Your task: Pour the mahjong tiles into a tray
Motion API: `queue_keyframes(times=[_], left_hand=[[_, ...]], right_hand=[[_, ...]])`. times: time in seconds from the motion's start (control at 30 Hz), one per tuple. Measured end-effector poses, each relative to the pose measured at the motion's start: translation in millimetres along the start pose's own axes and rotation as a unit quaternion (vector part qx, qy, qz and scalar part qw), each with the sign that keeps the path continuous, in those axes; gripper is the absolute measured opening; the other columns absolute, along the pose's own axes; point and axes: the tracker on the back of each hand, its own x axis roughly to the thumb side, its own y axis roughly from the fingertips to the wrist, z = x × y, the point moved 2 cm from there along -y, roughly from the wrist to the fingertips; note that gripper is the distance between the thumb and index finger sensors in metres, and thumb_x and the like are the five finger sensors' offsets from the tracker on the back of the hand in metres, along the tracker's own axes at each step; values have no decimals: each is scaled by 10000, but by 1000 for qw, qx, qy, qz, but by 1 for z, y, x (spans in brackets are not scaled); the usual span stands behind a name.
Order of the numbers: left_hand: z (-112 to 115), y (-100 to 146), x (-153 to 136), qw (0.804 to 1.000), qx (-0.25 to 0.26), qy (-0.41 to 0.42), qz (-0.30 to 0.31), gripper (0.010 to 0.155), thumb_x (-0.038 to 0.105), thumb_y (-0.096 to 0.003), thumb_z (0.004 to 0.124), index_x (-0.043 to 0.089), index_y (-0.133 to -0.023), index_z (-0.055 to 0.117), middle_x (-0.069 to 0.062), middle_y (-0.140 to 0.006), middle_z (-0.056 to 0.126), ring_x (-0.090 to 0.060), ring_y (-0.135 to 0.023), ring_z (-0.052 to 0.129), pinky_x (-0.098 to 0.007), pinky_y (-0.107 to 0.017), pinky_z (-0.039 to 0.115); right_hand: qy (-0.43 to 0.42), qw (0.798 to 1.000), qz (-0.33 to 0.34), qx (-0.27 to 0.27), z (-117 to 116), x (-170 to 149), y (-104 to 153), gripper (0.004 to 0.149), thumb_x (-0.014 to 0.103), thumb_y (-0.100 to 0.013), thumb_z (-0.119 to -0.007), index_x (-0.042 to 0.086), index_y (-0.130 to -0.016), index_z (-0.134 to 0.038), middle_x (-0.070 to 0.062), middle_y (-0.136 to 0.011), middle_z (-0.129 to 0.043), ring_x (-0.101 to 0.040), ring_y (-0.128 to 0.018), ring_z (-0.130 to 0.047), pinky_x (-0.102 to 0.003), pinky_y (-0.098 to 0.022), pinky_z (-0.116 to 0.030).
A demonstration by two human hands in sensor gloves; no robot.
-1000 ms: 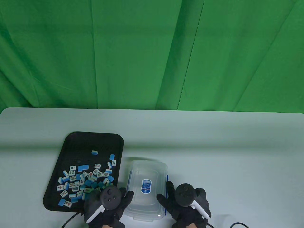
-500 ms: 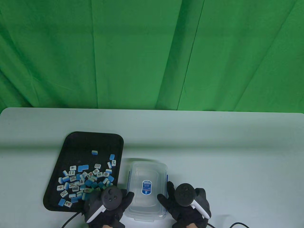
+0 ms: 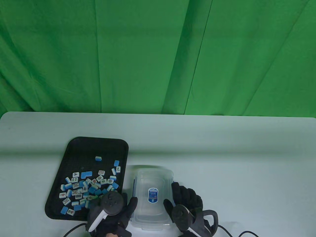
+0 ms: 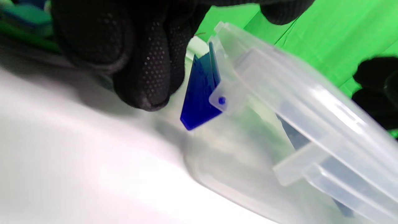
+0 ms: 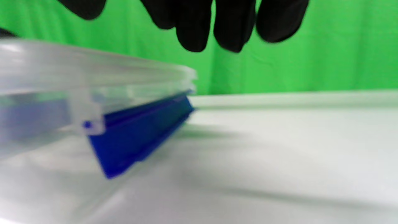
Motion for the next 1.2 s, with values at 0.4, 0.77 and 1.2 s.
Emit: queue_keyframes(times=[0.4,0.77,1.2], left_hand=[[17,-16,-19,980,-80,178,23,934,621,-640,456,-157,-1123,273,-394,-908,820,-251,-414,1049,-387,-278,863],[21,-19,-19,977,-95,190,22,919,608,-647,452,-158,-1124,277,-366,-884,841,-237,-405,1038,-389,-279,859],[22,-21,-23,971,-100,216,13,912,603,-650,445,-158,-1125,282,-343,-852,876,-226,-399,1037,-387,-282,860]], right_hand=[[-6,996,84,38,-8,25,-2,600,575,-646,-546,279,-1167,-541,-6,-1182,-658,-421,-1131,-508,-717,-783,-416],[12,996,77,33,-9,26,-2,594,576,-648,-549,280,-1162,-551,-9,-1168,-663,-384,-1121,-567,-706,-780,-473],[17,996,81,35,-10,25,0,606,577,-649,-549,271,-1171,-527,-16,-1181,-626,-389,-1126,-552,-701,-777,-490]])
